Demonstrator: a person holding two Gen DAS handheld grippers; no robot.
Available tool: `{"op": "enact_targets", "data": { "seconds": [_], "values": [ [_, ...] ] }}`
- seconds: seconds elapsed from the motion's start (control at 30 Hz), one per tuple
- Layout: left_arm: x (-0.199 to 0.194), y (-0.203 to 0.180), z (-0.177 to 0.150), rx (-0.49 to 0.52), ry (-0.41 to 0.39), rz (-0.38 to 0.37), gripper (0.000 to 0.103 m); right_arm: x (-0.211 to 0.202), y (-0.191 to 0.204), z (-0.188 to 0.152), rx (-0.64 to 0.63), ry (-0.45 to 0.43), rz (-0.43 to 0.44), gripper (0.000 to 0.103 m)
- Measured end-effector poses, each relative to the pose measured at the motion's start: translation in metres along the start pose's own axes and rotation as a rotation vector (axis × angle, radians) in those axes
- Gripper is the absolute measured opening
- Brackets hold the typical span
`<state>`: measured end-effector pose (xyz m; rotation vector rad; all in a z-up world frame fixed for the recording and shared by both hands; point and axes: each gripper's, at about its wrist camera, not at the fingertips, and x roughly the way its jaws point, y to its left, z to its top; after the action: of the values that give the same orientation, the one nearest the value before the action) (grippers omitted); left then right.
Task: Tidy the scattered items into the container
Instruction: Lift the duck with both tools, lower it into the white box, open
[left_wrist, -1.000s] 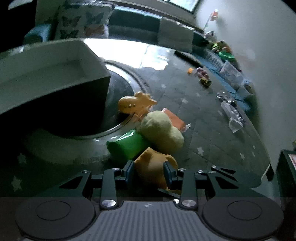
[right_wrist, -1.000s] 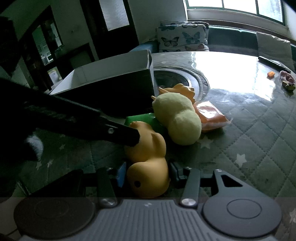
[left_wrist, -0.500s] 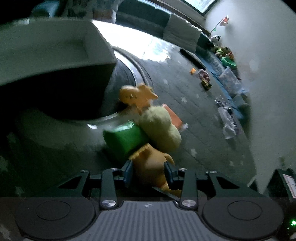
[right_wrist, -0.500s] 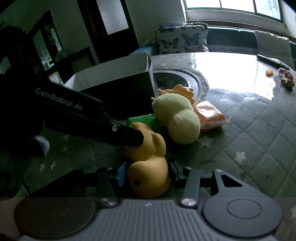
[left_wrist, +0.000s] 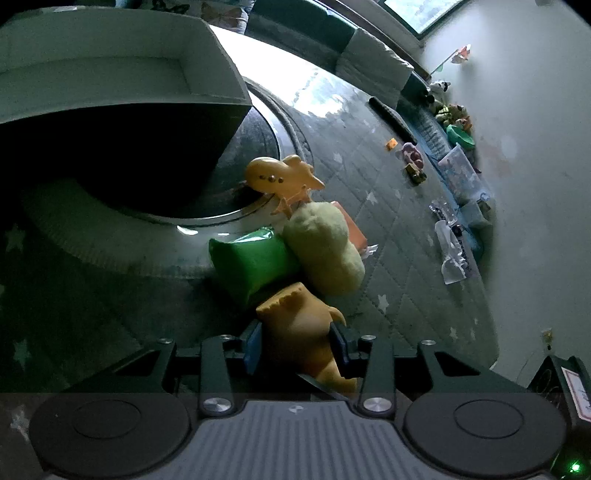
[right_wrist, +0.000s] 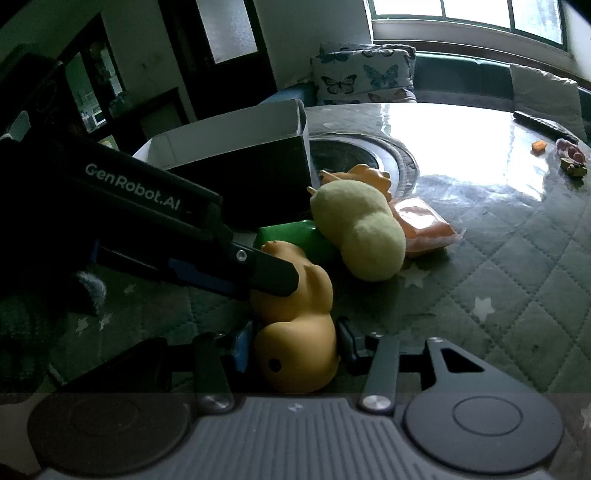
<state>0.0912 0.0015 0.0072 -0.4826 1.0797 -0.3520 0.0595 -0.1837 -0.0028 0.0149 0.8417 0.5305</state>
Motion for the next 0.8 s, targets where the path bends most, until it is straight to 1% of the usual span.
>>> {"op": "enact_targets", "data": {
  "seconds": [0.17, 0.33, 0.53, 0.7, 0.8],
  "values": [
    [-0.016, -0.007, -0.002, 0.036, -0.04, 0.004, 0.042, -0.01, 0.006, 0.005, -0.015, -0.02, 0.006, 0.047],
    [-0.038, -0.009, 0.011, 0.049, -0.101, 0.007, 0.041, -0.017, 0.014, 0.023, -0.045, -0.064, 0.024, 0.047],
    [-0.06, -0.002, 0.047, 0.043, -0.196, 0.027, 0.04, -0.007, 0.025, 0.063, -0.096, -0.132, 0.039, 0.047],
    [-0.071, 0.006, 0.087, 0.047, -0.269, 0.091, 0.039, 0.02, 0.038, 0.105, -0.145, -0.167, 0.051, 0.047],
    [-0.071, 0.017, 0.112, 0.033, -0.296, 0.102, 0.038, 0.039, 0.044, 0.13, -0.168, -0.183, 0.057, 0.047]
  ]
}}
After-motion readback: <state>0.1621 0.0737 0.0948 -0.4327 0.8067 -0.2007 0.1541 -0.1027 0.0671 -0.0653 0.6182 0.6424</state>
